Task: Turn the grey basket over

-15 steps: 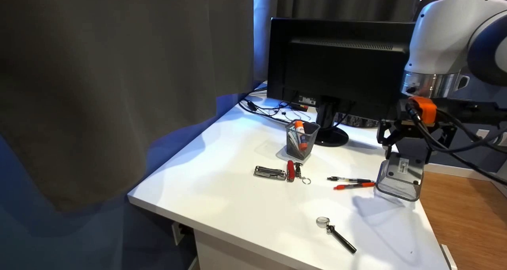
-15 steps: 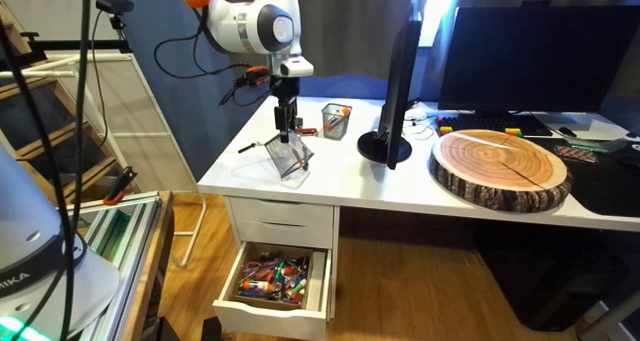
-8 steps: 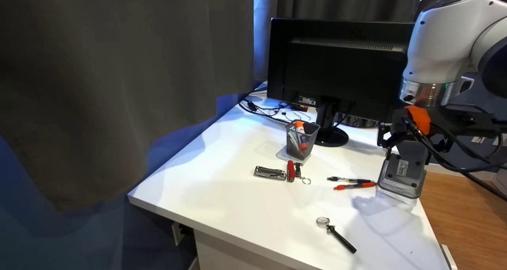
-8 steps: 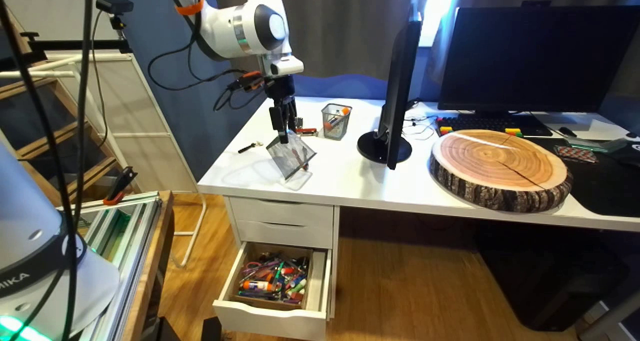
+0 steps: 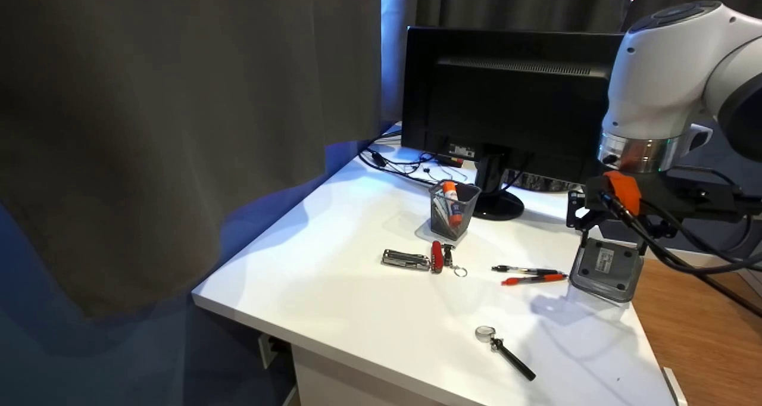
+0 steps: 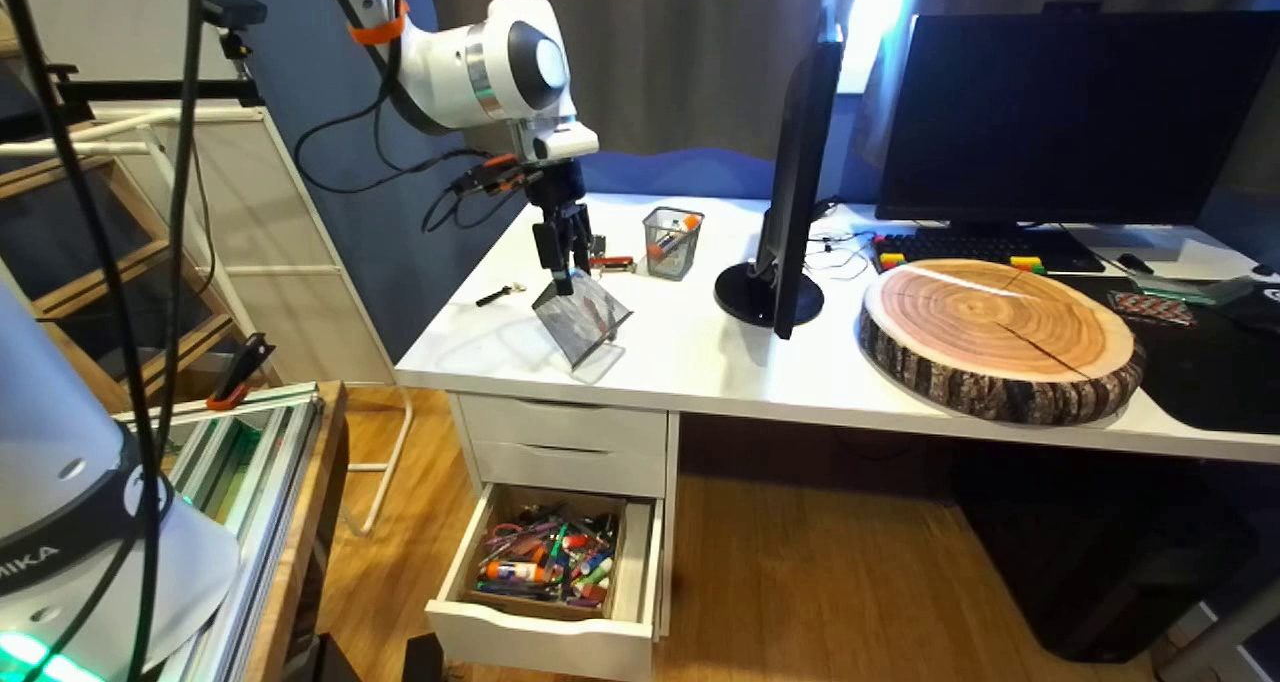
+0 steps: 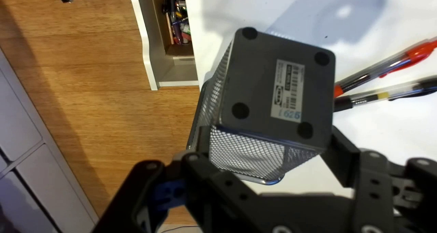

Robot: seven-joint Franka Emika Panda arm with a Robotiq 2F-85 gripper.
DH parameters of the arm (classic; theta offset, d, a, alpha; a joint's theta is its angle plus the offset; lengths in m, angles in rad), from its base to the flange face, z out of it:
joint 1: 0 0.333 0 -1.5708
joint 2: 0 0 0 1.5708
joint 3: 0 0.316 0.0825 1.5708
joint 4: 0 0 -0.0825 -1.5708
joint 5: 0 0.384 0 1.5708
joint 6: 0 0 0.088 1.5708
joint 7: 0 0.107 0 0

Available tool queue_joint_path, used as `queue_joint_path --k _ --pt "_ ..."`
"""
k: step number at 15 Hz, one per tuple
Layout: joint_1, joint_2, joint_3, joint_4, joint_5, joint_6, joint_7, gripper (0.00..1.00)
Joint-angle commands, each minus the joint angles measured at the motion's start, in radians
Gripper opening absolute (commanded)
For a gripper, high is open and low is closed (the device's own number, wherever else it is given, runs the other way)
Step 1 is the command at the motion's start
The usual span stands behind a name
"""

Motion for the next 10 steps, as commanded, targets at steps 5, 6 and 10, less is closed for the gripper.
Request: queue_joint_path --k 5,6,10 --pt "0.018 0.034 0.007 0.023 -0.02 0.004 0.03 0.55" --pt "0.019 0.035 0.007 0.023 -0.018 0.005 0.029 0.55" --pt "0.017 0.039 0.011 0.021 -0.008 0.012 0.02 0.55"
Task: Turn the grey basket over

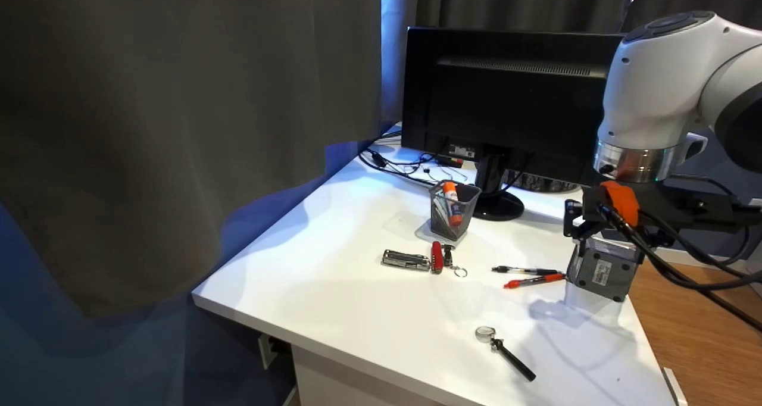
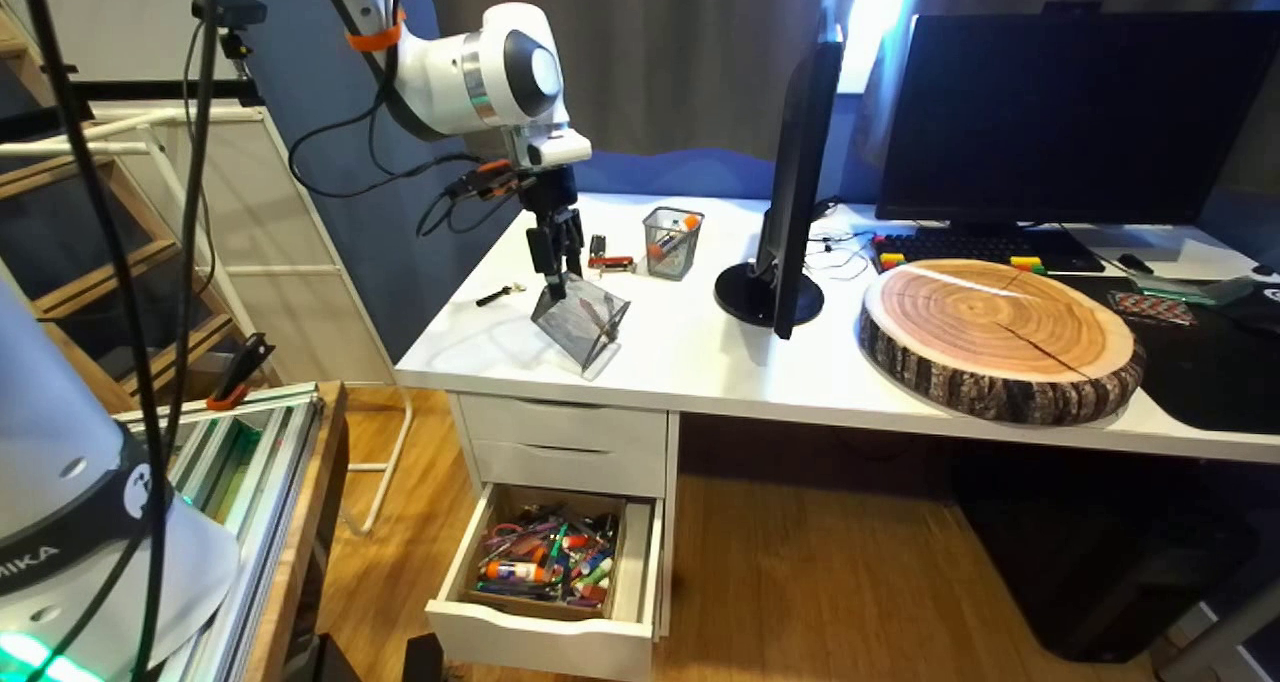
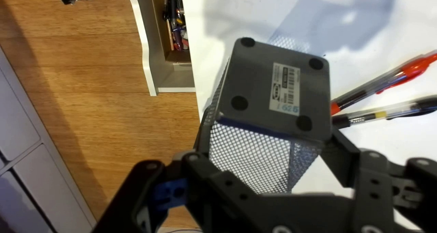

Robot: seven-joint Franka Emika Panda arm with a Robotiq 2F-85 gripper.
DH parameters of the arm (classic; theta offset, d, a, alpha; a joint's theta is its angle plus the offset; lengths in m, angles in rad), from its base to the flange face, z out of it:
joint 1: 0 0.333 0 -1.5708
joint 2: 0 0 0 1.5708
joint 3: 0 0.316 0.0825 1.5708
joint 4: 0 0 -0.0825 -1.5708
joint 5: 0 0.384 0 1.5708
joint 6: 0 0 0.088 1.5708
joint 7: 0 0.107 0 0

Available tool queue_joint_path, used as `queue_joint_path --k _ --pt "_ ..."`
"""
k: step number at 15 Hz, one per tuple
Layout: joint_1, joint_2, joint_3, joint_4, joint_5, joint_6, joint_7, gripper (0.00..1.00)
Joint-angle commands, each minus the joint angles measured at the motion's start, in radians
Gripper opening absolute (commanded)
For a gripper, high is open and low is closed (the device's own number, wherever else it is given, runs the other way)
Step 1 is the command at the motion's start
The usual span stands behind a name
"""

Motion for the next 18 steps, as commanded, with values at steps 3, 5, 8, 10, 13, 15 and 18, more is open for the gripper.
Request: queue_joint_path --k 3,5,8,10,13,15,18 --pt "0.001 0.023 0.009 0.017 0.006 0.011 0.009 0.55" --pt "0.0 0.029 0.013 0.019 0.013 0.009 0.002 0.55" --pt "-0.002 0.038 0.02 0.022 0.025 0.011 -0.006 0.55" --pt "-0.003 0.043 0.023 0.024 0.029 0.016 -0.011 0.55" --pt "-0.006 0.046 0.028 0.026 0.038 0.019 -0.02 0.87" --pt "-0.01 0.05 0.034 0.032 0.051 0.017 -0.037 1.0" --pt "-0.014 0.046 0.039 0.035 0.064 0.019 -0.061 1.0"
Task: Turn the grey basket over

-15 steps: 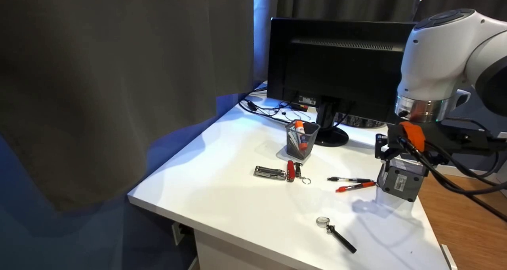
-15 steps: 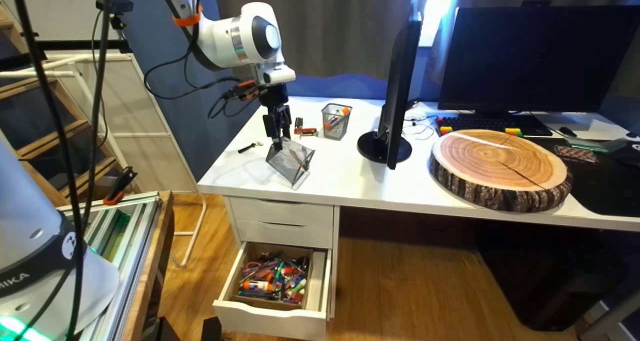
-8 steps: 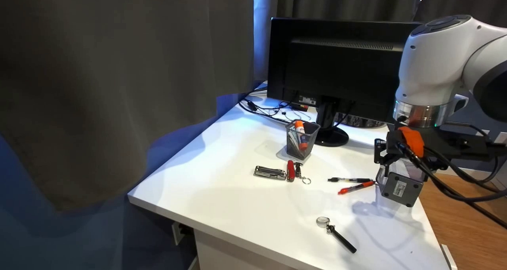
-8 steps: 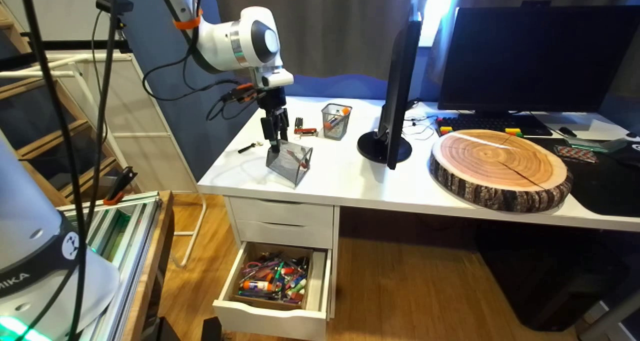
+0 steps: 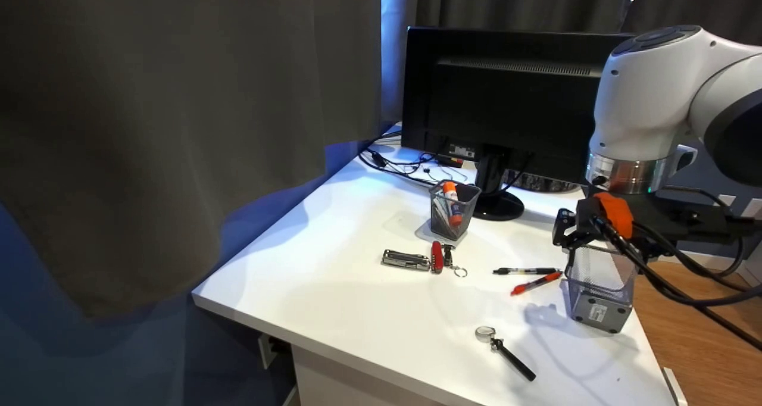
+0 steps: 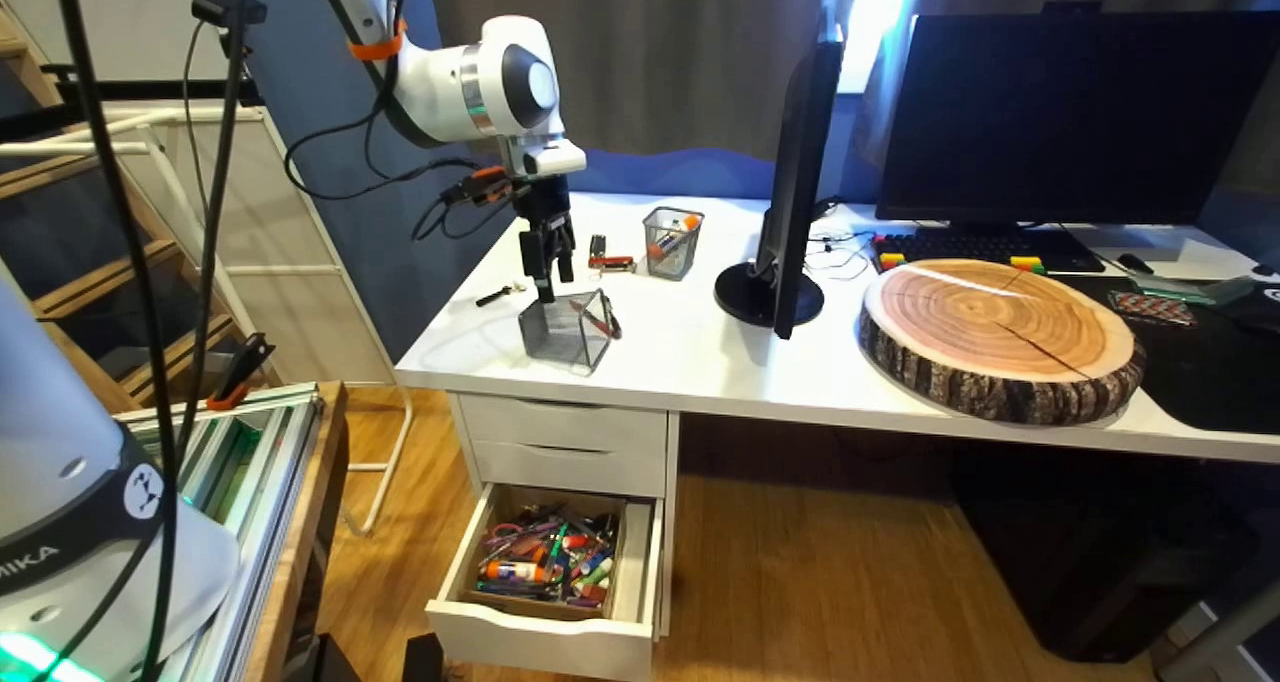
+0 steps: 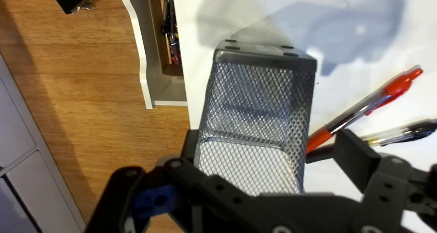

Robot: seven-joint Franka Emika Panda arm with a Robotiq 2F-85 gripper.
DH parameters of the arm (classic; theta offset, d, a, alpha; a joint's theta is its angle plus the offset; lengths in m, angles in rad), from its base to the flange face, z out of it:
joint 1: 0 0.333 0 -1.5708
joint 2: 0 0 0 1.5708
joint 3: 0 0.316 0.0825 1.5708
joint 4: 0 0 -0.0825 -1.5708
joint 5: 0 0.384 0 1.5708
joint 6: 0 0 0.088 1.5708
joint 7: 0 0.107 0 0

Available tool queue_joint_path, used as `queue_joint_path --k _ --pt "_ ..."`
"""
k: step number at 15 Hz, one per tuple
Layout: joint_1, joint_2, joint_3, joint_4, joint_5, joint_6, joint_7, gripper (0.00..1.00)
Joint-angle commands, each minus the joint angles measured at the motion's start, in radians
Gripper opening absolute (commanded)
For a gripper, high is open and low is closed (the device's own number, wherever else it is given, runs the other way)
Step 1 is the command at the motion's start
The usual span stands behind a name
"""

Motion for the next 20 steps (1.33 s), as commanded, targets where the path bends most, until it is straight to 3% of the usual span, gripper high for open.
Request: queue_joint_path --k 1,3,8,10,11,15,16,17,20 --pt "-0.02 -0.005 0.017 0.01 0.044 0.018 -0.058 1.0" --pt "-0.041 -0.028 0.021 -0.005 0.067 0.03 -0.103 1.0" --pt "-0.177 -0.112 0.06 -0.064 0.22 0.053 -0.349 1.0" --pt "-0.264 -0.138 0.106 -0.077 0.342 0.037 -0.518 1.0" --pt "-0.371 -0.14 0.202 -0.088 0.353 0.035 -0.593 1.0" --pt "-0.579 -0.134 0.337 -0.084 0.559 -0.039 -0.901 1.0" --pt "-0.596 -0.137 0.33 -0.088 0.605 -0.064 -0.957 1.0" --pt "-0.541 -0.146 0.256 -0.082 0.687 -0.096 -1.035 1.0" --pt "-0.539 -0.139 0.194 -0.074 0.791 -0.189 -1.16 1.0"
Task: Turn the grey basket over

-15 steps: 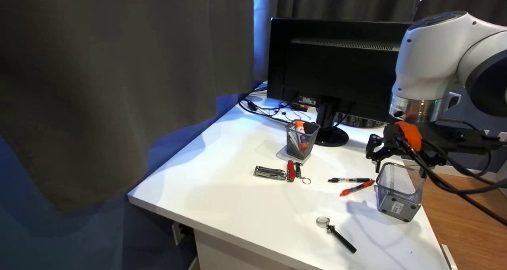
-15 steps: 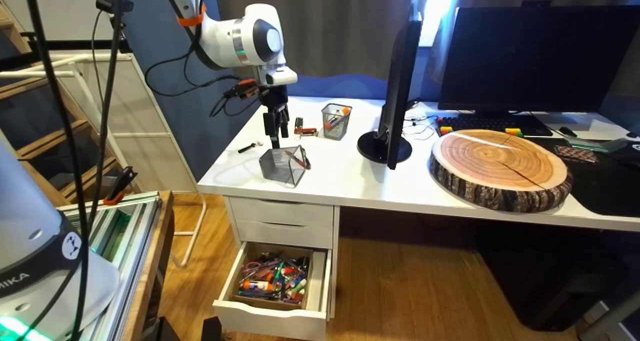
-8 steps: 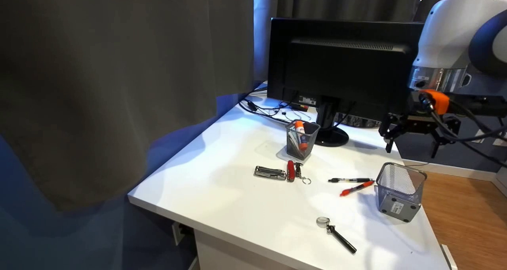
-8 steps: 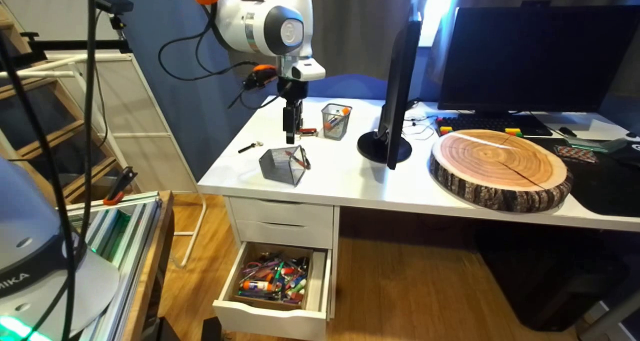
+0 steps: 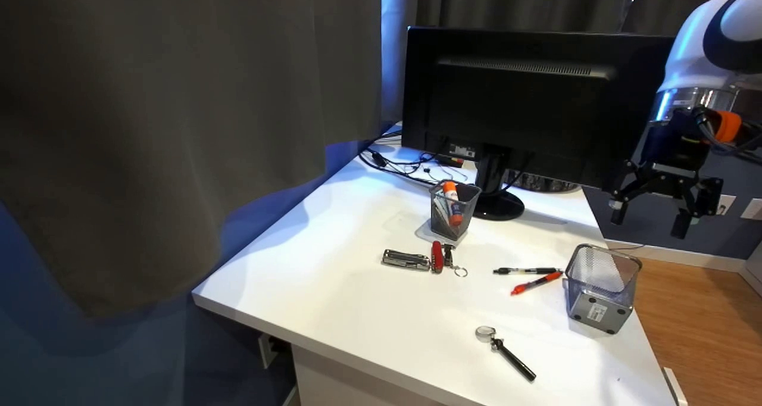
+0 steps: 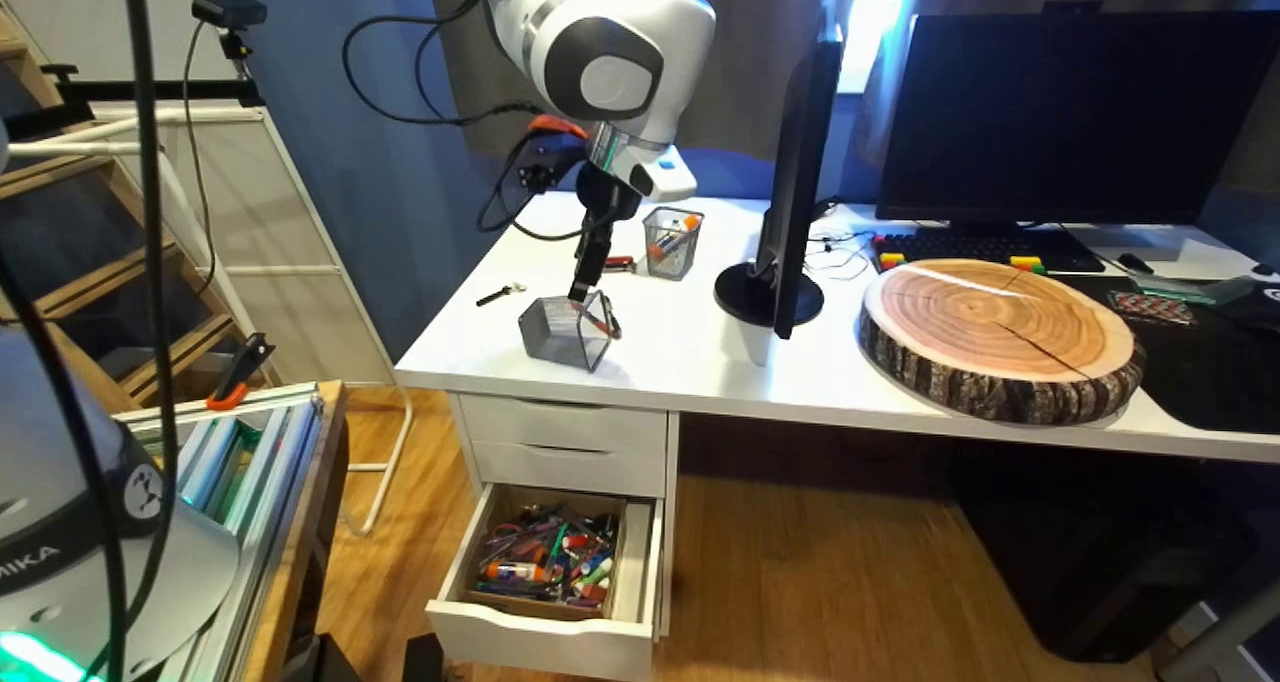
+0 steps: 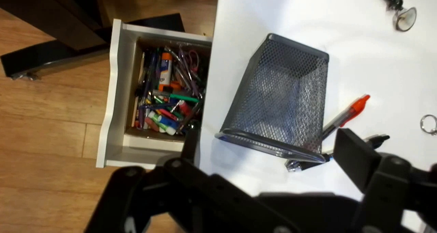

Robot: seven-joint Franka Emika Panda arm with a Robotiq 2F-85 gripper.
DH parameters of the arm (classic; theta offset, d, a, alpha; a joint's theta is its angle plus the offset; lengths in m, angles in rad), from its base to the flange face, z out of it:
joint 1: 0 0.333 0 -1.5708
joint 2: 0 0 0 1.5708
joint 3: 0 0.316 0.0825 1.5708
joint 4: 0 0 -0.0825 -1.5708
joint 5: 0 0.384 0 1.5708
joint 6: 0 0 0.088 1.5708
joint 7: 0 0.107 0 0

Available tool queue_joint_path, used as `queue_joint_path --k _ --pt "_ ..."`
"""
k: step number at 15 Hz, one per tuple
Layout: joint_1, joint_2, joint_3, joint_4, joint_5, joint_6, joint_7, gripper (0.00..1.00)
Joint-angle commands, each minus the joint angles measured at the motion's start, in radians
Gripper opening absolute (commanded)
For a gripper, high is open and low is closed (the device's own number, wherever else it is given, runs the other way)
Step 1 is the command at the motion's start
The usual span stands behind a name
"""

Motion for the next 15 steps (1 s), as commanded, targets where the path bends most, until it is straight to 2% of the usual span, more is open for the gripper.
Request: queue_joint_path --k 1,3,7,15 --pt "0.022 -0.008 -0.076 0.002 0.137 -0.104 -0.138 1.0" --pt "0.011 0.014 -0.096 0.01 0.22 -0.134 -0.203 1.0" --pt "0.011 0.049 -0.137 0.016 0.346 -0.167 -0.239 1.0" --pt "0.023 0.137 -0.194 0.026 0.447 -0.134 -0.218 1.0"
